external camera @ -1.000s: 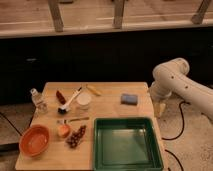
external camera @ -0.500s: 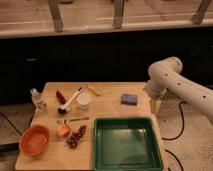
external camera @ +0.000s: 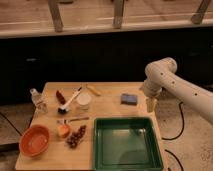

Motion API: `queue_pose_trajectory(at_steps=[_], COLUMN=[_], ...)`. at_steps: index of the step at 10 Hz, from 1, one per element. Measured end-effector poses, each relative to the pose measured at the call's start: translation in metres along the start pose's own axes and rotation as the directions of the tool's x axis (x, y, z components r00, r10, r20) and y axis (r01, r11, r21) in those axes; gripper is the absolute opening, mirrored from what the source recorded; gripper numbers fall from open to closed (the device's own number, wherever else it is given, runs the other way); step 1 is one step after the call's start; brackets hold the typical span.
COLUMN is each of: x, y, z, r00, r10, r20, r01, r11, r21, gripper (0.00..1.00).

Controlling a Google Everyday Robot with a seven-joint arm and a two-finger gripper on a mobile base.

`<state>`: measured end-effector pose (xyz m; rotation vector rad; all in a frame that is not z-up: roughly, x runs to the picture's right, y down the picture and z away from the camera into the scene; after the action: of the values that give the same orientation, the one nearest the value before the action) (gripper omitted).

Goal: Place sponge in tray

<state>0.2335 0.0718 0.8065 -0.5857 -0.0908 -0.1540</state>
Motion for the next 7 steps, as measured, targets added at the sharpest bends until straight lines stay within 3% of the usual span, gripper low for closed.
queue_pose_trajectory(at_steps=[7], x=[-0.013], y=[-0.017], z=[0.030], r00=[0.999], r10=[-0.028], r20=[0.041], r01=[0.029], r11=[0.999], r21=[-0.021], gripper=[0.80])
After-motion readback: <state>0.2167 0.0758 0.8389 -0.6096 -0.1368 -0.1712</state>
